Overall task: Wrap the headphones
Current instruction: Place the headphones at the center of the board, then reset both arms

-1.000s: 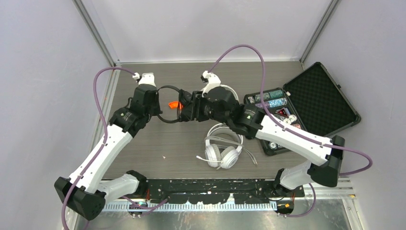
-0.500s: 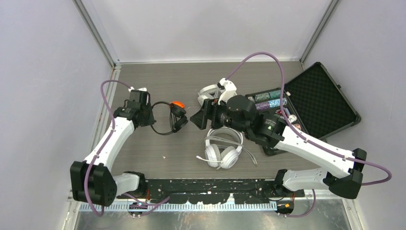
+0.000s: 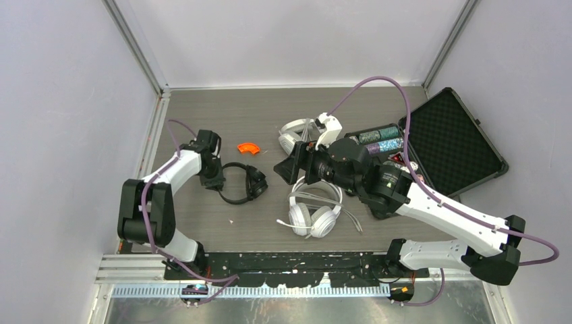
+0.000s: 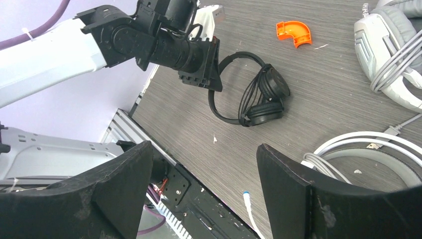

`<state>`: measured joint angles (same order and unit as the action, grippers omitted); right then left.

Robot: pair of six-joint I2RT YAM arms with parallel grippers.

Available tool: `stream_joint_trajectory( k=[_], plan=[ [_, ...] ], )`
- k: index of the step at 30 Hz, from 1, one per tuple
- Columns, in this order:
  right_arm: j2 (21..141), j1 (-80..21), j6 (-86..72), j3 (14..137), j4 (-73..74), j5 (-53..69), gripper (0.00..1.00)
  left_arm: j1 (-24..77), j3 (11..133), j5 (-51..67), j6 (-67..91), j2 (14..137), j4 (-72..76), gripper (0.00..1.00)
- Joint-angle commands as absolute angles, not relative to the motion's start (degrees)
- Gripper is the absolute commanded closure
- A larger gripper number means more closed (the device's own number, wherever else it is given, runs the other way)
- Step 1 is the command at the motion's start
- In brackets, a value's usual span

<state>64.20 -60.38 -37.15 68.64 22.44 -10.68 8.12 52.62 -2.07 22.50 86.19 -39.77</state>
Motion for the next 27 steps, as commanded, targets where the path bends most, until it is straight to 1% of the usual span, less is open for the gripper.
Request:
stream_joint_trajectory(
  k=[1,4,7,12,16,19,20,21,22,23,27],
  plan=[
    [63.01,-60.48,-36.30,68.84,21.38,-12.46,0.20,7.65,56.07,-0.99,22.46,87.23,-40.89,0.83],
    [63.17,-60.55,-36.15,68.91,21.27,-12.33,0.19,7.65,56.27,-1.50,22.41,87.60,-41.34,0.72],
    [63.28,-60.55,-35.97,68.91,21.27,-12.26,0.20,7.65,56.45,-1.56,22.28,87.39,-41.74,0.64],
    [63.45,-60.53,-36.03,68.22,20.68,-12.16,0.19,7.65,57.68,-1.72,21.89,85.35,-43.77,0.54],
    [64.66,-60.53,-36.28,66.59,19.55,-11.04,0.19,7.65,61.58,0.54,21.80,81.46,-46.65,0.46],
    [65.22,-60.56,-36.47,65.74,20.75,-13.66,0.18,7.65,66.36,6.41,22.01,77.02,-48.90,0.32],
    [65.17,-60.56,-36.38,65.52,21.31,-15.01,0.18,7.65,67.90,8.41,22.10,75.53,-49.50,0.26],
    [65.15,-60.48,-36.28,65.36,21.93,-16.80,0.18,7.65,69.60,10.43,22.14,73.91,-49.86,0.17],
    [65.06,-60.52,-36.18,65.18,22.47,-18.91,0.18,7.65,71.22,12.09,22.20,72.25,-50.10,0.03],
    [64.97,-60.53,-36.15,65.25,23.36,-21.72,0.15,7.65,73.01,13.78,22.17,70.35,-50.44,0.01],
    [63.88,-60.54,-32.29,66.80,28.12,-30.65,0.14,7.67,78.72,16.93,20.71,64.94,-51.54,0.00]
  ],
)
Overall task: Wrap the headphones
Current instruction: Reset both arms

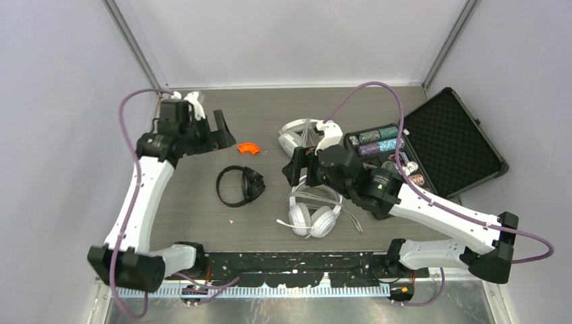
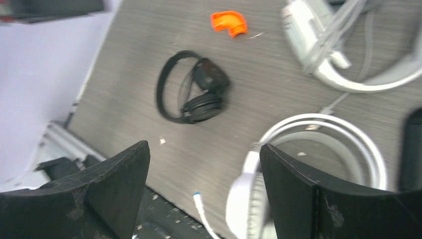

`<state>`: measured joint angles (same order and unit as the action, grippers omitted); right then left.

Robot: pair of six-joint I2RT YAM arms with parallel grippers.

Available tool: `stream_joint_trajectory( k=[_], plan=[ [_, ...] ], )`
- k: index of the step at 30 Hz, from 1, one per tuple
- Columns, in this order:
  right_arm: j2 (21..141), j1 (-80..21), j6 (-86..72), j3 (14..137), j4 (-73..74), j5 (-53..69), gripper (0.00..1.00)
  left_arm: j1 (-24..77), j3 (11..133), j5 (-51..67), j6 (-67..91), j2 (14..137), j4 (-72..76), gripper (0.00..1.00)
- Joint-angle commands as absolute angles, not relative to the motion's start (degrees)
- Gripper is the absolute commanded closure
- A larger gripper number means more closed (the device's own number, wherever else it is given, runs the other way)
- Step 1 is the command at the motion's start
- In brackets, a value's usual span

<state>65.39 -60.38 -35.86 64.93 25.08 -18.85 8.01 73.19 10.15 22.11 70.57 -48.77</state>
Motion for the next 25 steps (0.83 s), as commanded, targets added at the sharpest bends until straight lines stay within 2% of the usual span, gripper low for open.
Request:
stream_joint_trajectory(
  k=[1,6,13,25],
  plan=[
    [63.51,-60.52,-32.08,67.25,29.27,-33.56,0.14,7.65,79.57,17.49,20.07,63.81,-51.66,0.00],
    [60.15,-60.52,-27.58,68.98,34.45,-38.36,0.12,7.65,79.79,21.02,18.71,55.32,-49.43,0.00],
    [51.88,-60.51,-30.91,67.90,36.42,-38.52,0.11,7.65,70.12,26.78,21.58,38.64,-40.33,0.00],
    [47.80,-60.49,-34.88,67.19,34.58,-40.46,0.11,8.53,65.93,26.67,19.97,35.08,-42.65,0.00]
  ],
)
